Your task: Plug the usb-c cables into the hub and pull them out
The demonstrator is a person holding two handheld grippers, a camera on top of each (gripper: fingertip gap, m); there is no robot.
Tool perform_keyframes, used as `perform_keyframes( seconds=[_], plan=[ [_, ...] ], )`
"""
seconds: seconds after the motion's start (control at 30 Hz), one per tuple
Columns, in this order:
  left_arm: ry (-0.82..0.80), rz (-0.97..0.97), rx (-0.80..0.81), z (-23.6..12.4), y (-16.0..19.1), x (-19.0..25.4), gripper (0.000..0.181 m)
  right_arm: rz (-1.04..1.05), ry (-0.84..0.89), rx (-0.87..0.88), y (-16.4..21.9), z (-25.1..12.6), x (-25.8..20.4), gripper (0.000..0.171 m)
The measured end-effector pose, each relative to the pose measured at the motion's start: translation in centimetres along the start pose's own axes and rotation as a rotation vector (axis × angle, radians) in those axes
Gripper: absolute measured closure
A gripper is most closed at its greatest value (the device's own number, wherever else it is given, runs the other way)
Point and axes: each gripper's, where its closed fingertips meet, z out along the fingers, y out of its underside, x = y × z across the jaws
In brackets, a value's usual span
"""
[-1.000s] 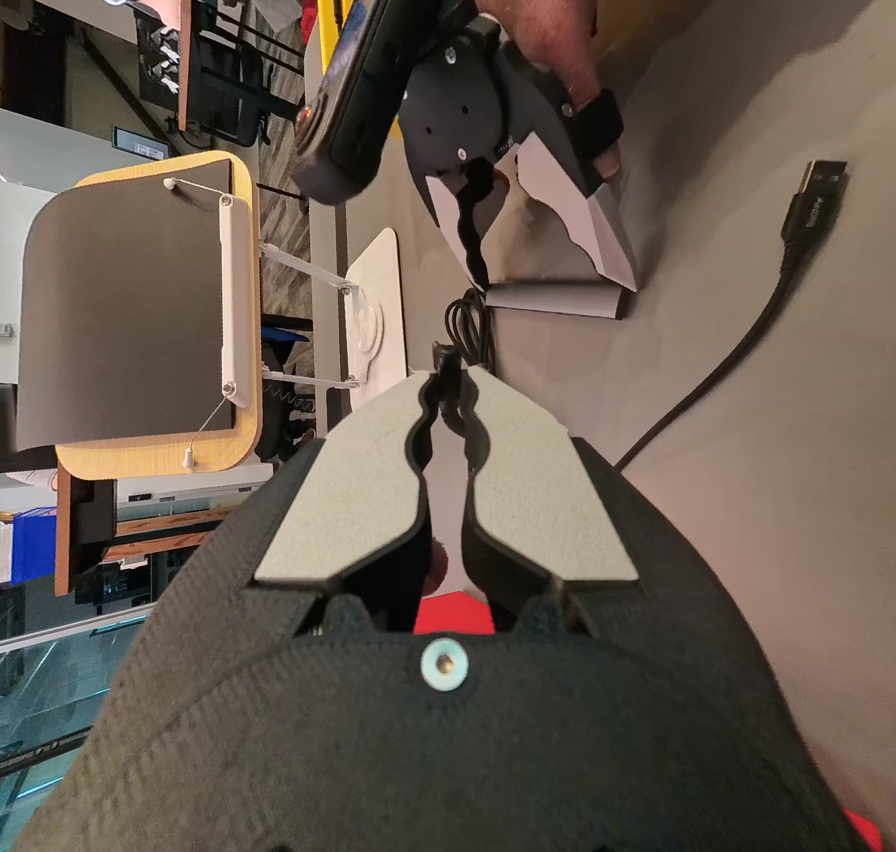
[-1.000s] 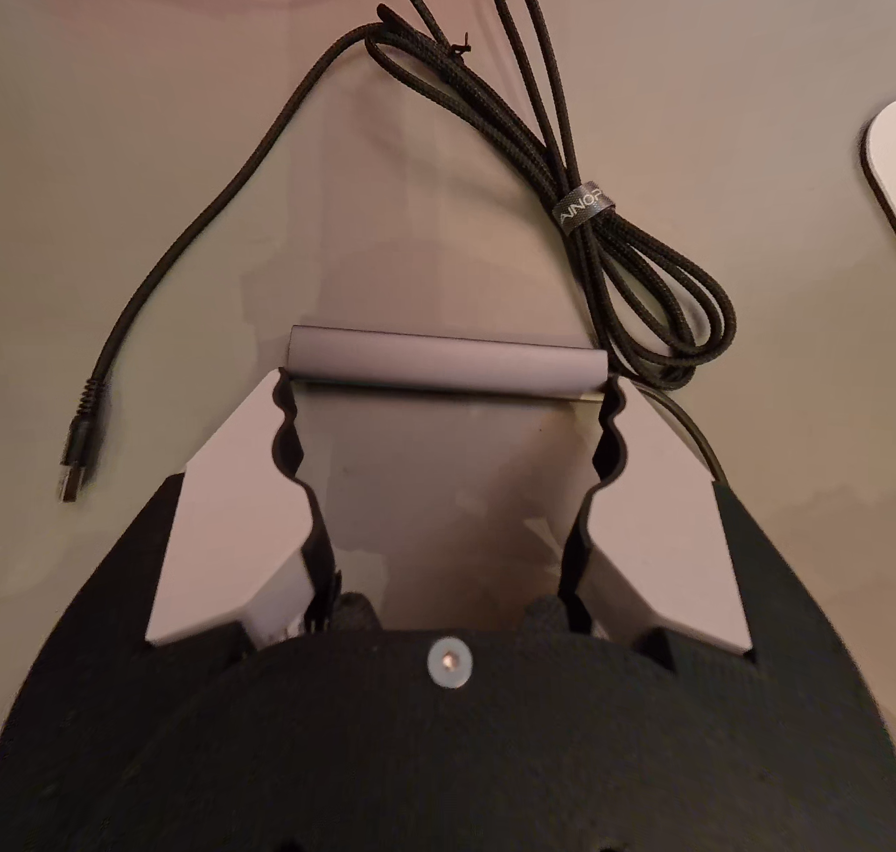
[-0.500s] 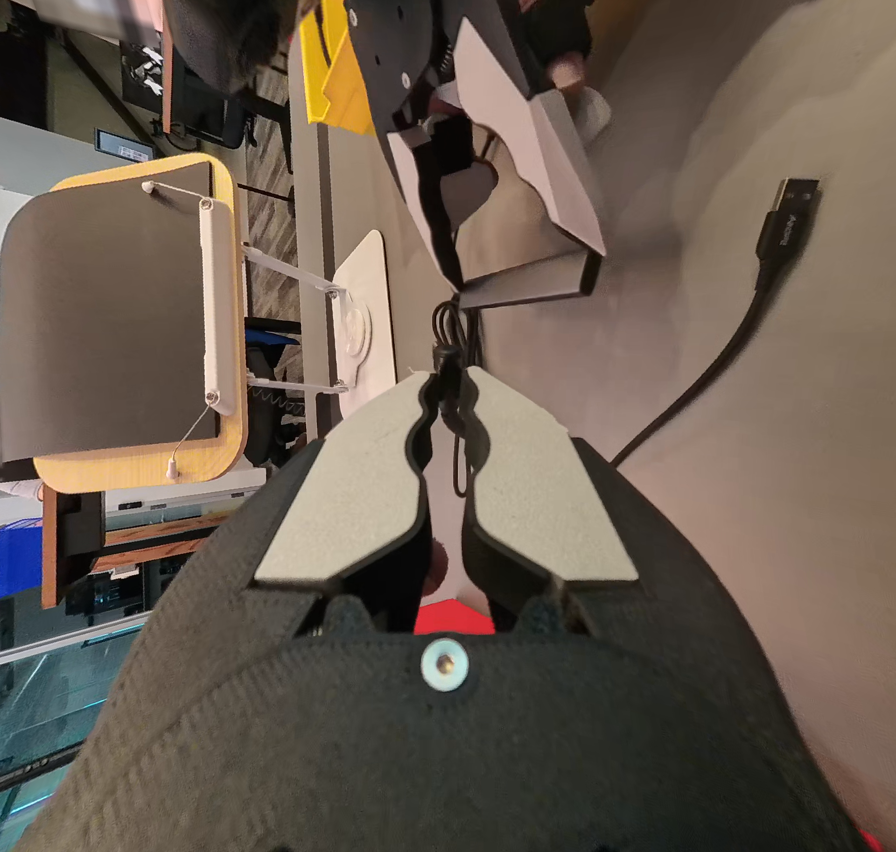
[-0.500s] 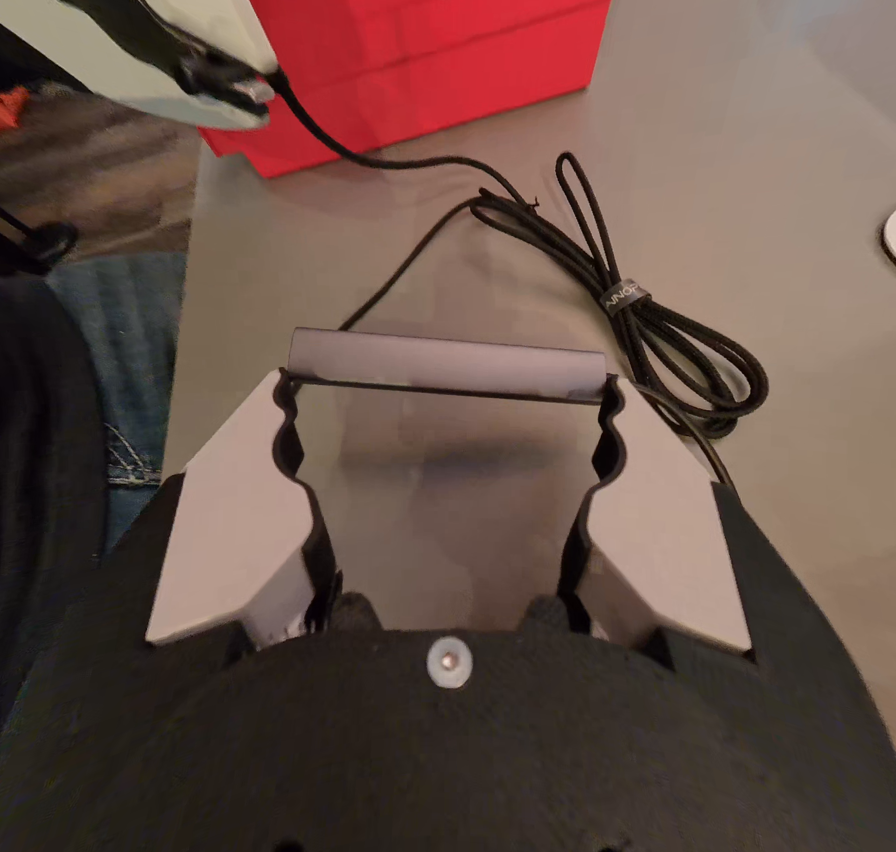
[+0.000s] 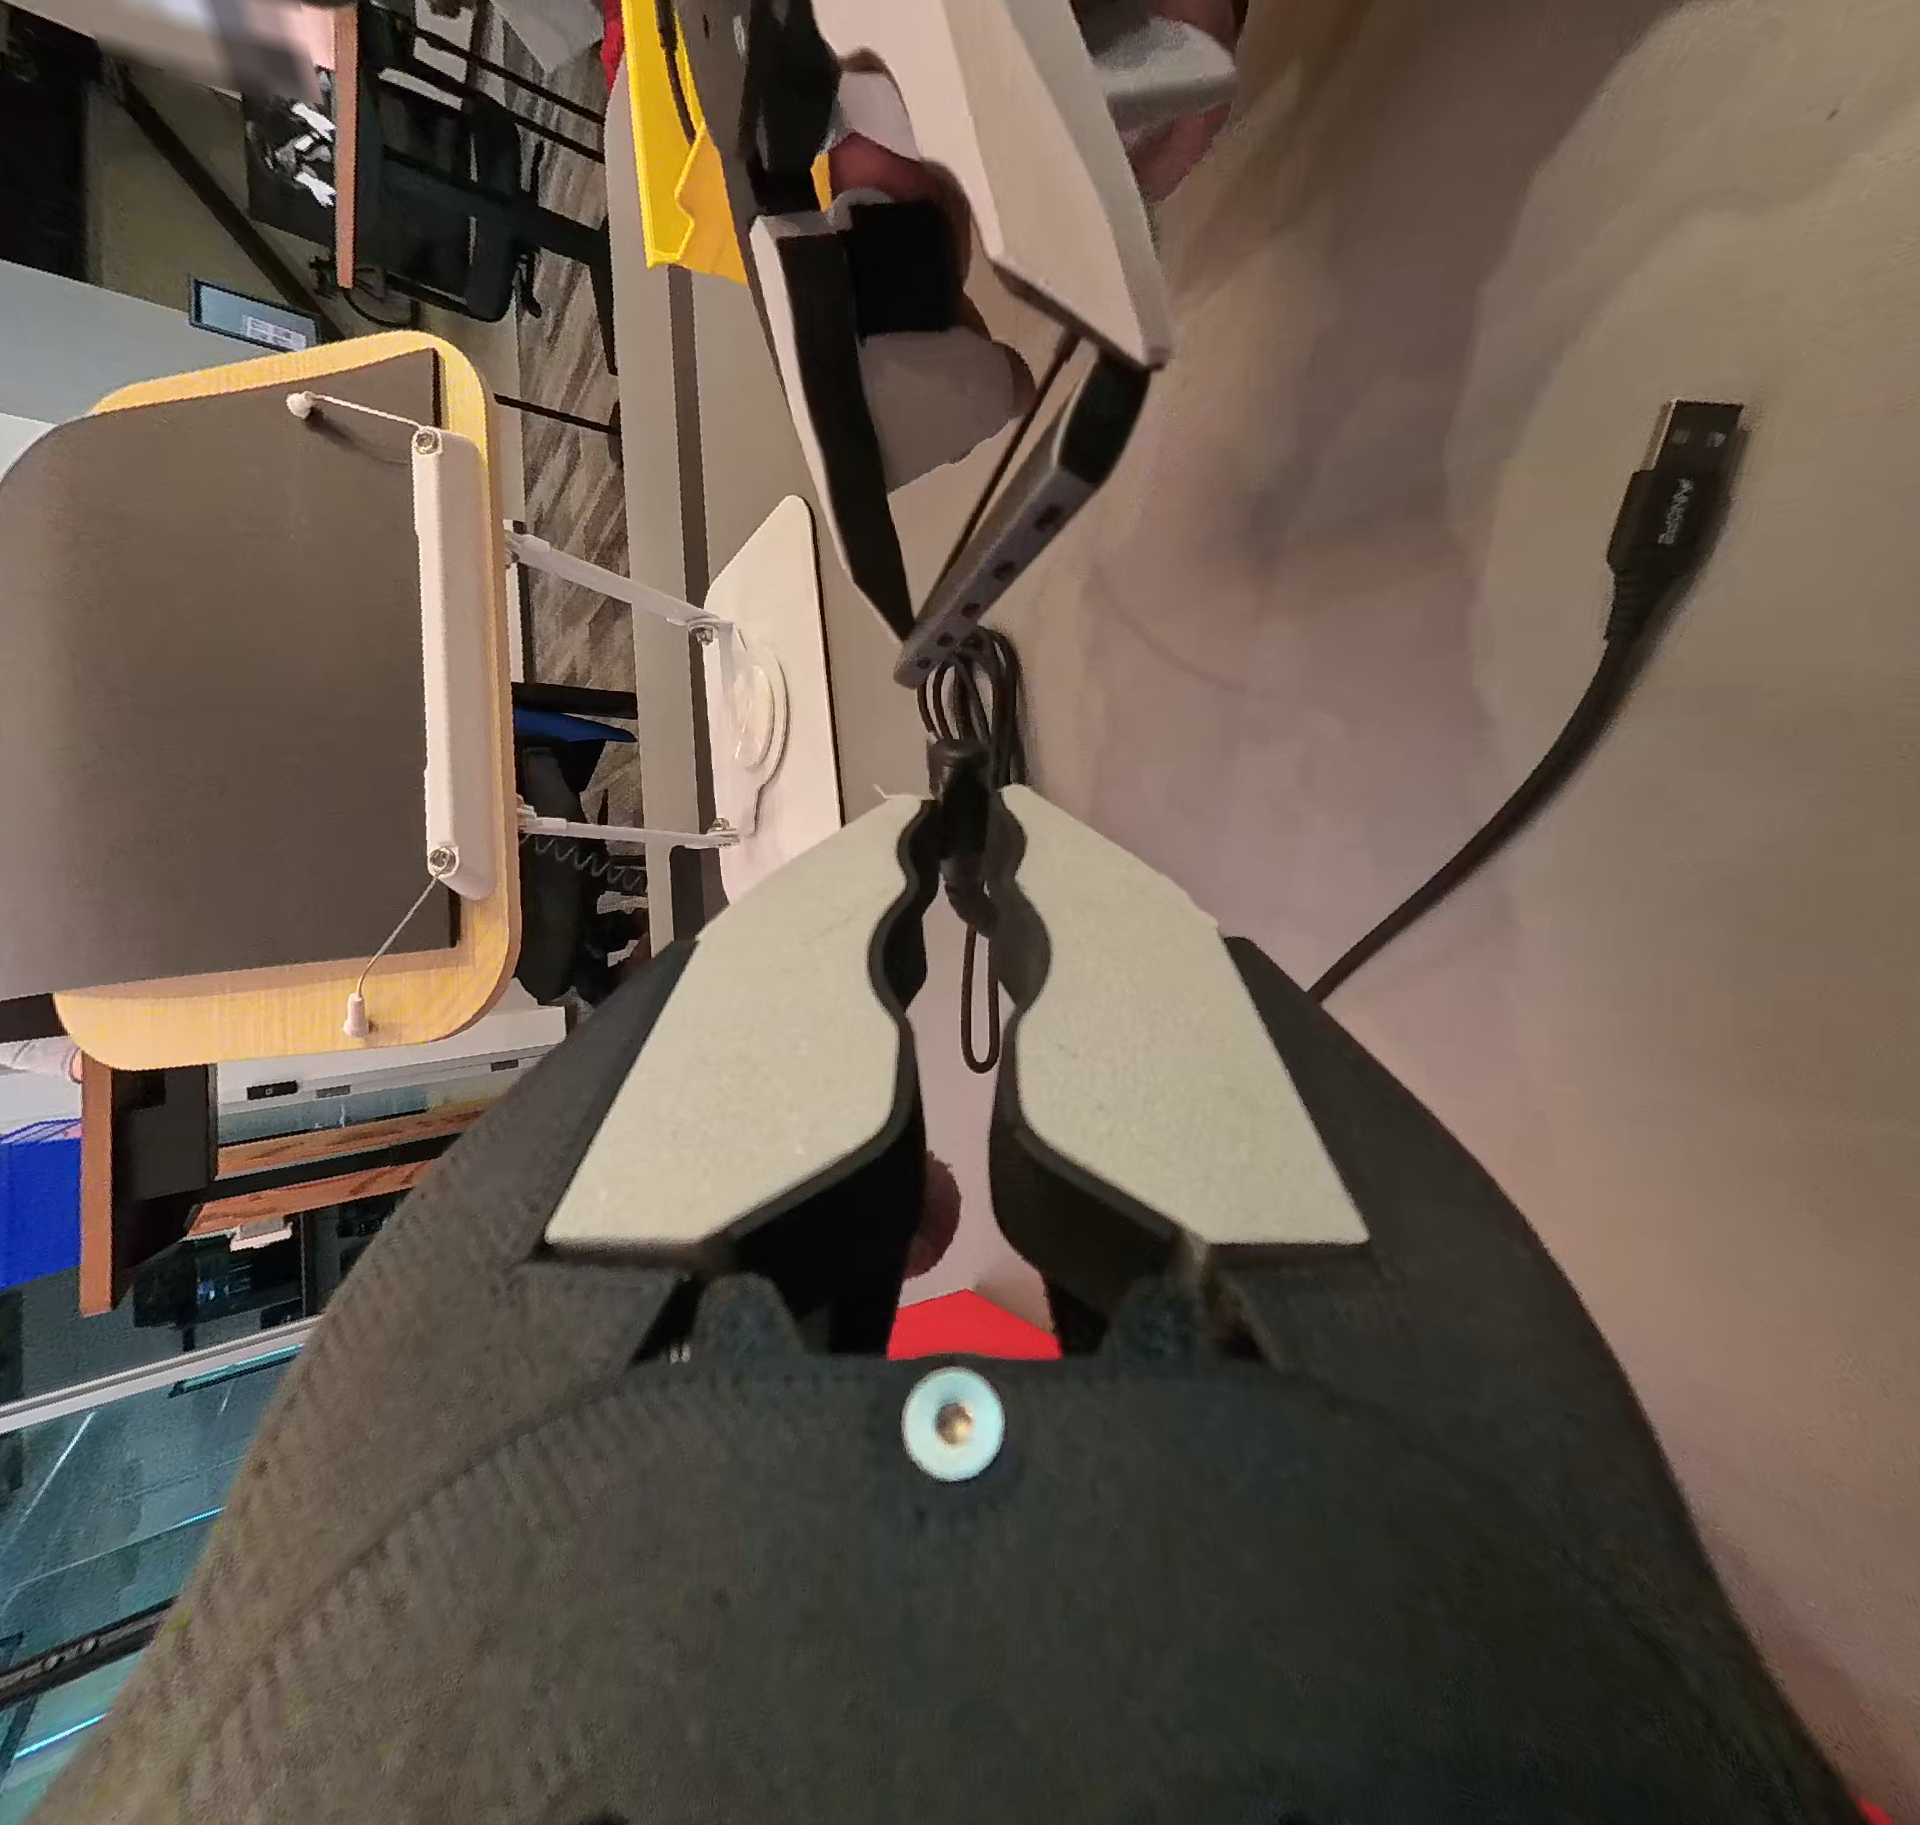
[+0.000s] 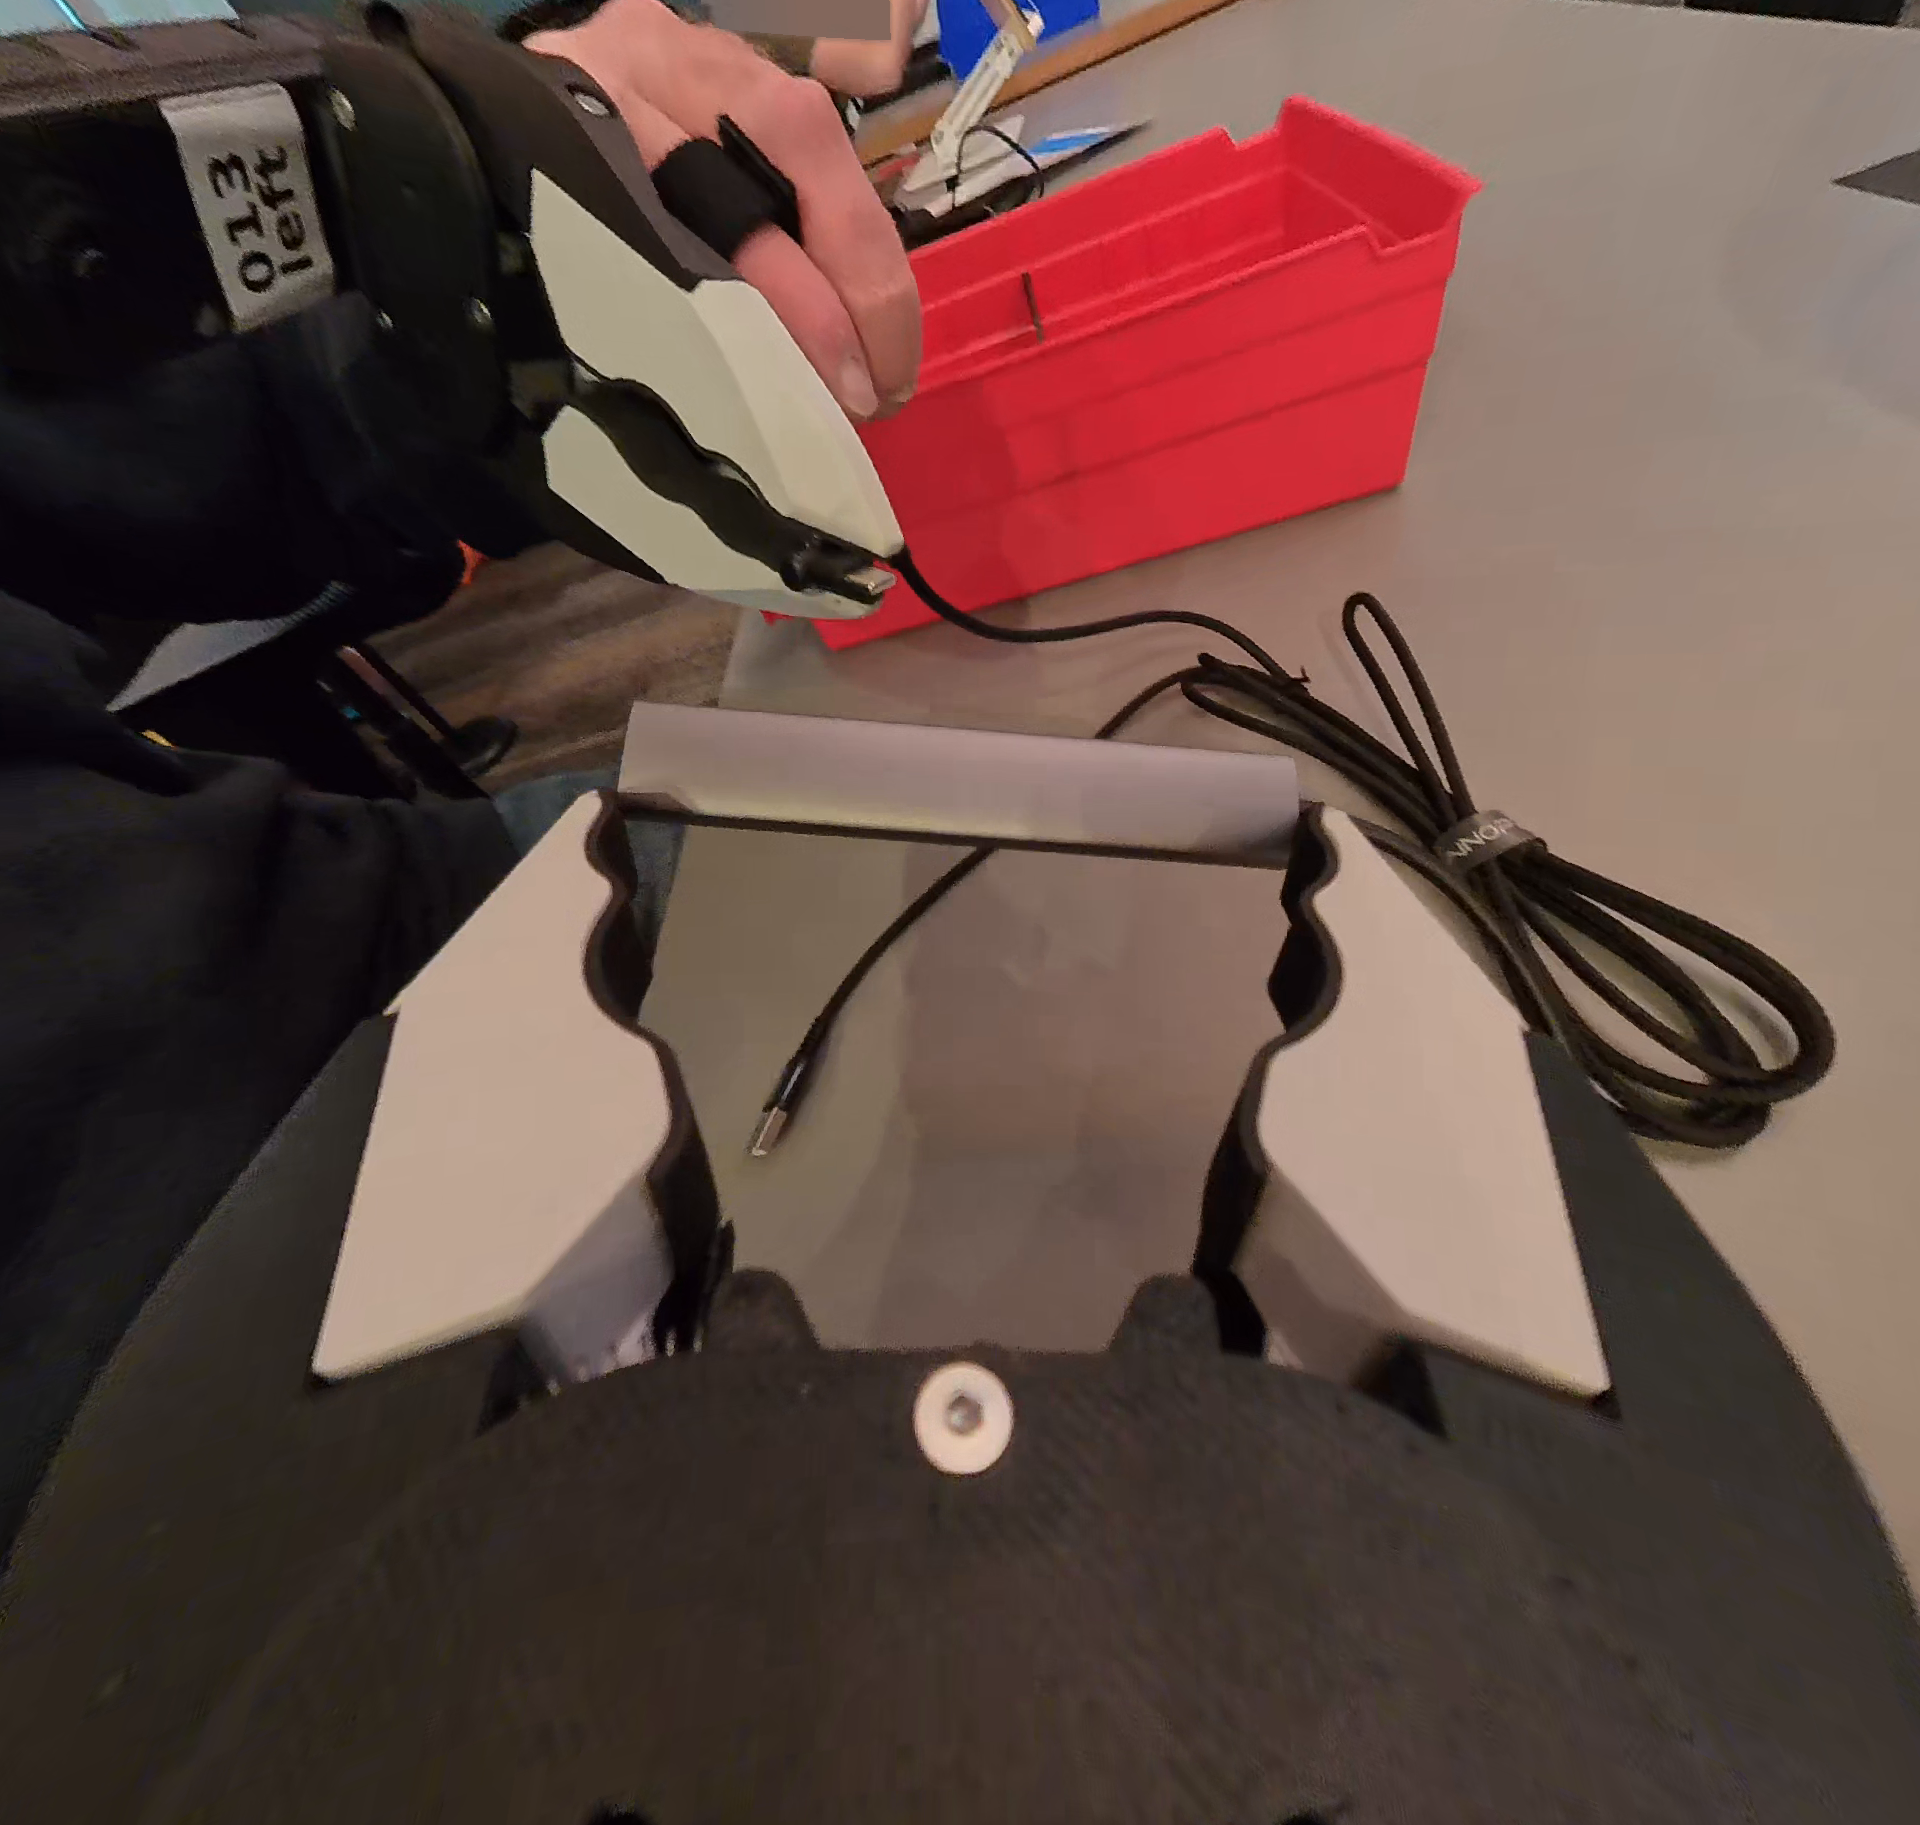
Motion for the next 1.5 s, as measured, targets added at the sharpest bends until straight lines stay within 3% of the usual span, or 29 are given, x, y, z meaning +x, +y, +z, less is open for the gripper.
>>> perform_keyframes(
  seconds=[0.37,0.97,1.27,1.5],
  plan=[
    [0.033,0.103,0.056,-1.0,-1.8,0.1,0.173,0.051,-0.169,0.066,-1.3,0.2,-2.4,0.049],
    [0.097,0.141,0.188,-2.5,-3.9,0.3,0.173,0.011,-0.287,0.032,-2.2,0.8,-4.5,0.049],
    [0.130,0.110,0.243,-2.8,-4.3,-0.3,0.173,0.006,-0.319,0.033,-2.7,0.9,-5.0,0.049],
    [0.147,0.064,0.219,-1.9,-3.6,0.4,0.173,-0.008,-0.248,-0.009,-1.8,1.0,-4.0,0.049]
  ],
)
